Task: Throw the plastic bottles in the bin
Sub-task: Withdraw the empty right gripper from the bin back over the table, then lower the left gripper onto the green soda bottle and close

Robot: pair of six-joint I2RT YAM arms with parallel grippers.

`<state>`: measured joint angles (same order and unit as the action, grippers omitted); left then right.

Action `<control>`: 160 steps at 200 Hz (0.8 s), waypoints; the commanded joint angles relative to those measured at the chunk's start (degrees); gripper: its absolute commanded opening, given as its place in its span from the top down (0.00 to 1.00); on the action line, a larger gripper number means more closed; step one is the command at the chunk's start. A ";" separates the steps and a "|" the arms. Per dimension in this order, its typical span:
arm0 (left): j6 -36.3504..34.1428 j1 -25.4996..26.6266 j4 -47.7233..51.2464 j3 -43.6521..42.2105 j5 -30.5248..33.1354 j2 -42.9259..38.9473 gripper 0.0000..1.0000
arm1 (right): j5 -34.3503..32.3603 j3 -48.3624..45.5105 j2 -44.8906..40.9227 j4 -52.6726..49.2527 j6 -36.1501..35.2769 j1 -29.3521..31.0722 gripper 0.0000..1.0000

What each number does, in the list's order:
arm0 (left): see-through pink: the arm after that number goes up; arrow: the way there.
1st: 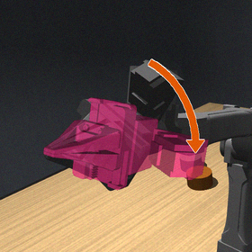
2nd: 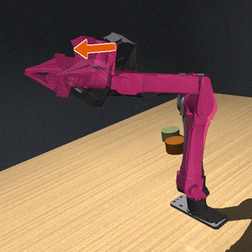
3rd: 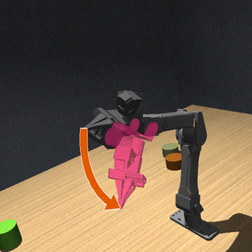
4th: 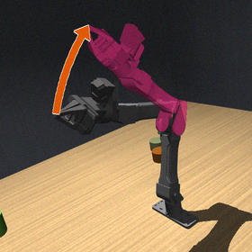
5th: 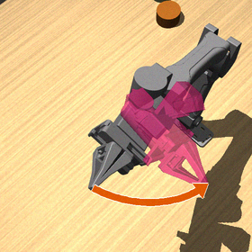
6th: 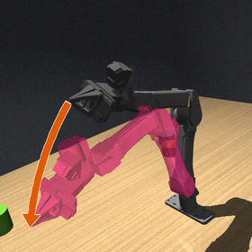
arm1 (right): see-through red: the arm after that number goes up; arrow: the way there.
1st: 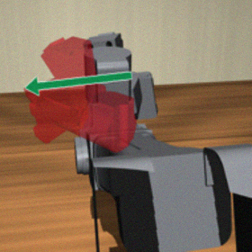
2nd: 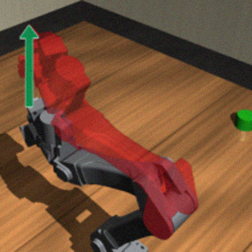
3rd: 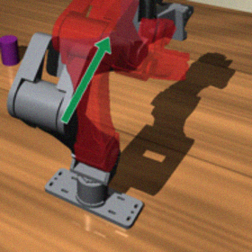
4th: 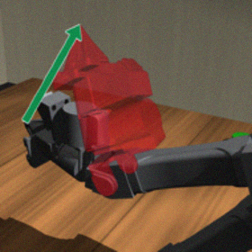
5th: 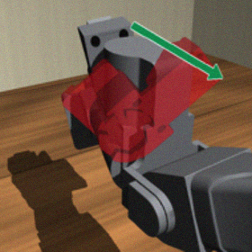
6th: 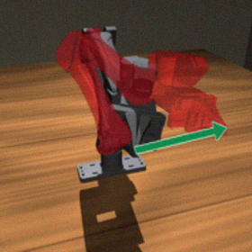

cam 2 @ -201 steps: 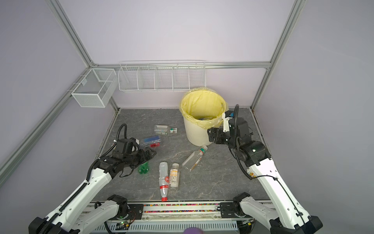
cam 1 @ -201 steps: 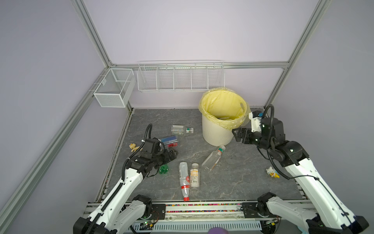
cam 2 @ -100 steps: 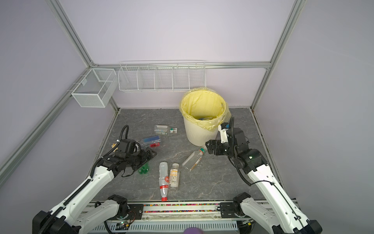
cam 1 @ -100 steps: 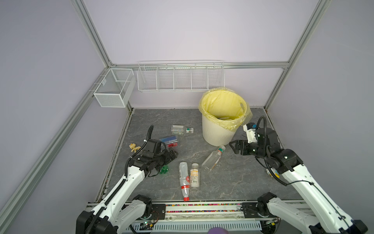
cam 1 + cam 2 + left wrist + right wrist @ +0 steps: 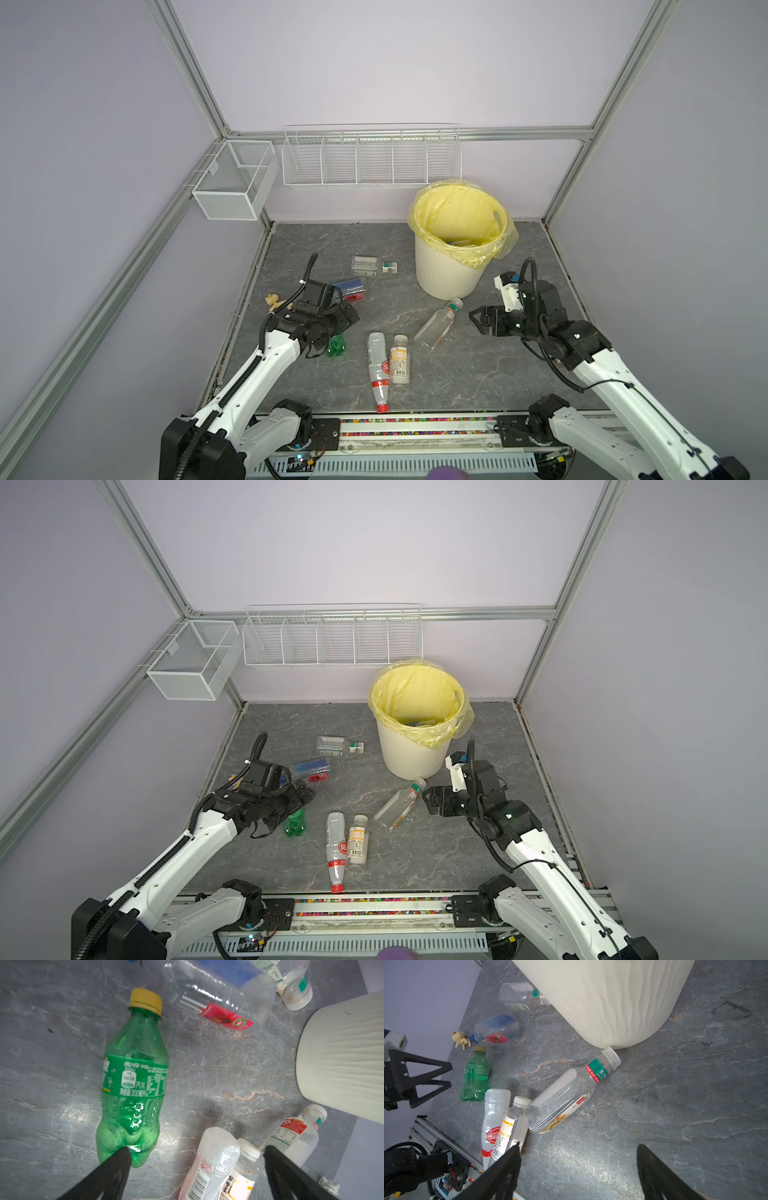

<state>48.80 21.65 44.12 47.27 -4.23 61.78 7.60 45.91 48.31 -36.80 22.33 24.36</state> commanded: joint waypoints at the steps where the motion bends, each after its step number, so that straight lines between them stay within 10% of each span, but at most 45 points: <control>1: -2.01 0.19 3.69 4.74 4.65 2.02 0.00 | 1.53 -1.35 -1.50 2.06 0.88 -0.32 0.12; 160: -10.50 -0.99 8.79 4.65 9.09 12.35 0.00 | -1.26 -4.32 1.27 2.72 8.65 0.62 0.12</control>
<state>40.47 20.88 50.92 52.82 4.23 72.34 7.68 42.72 49.63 -32.77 29.41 24.53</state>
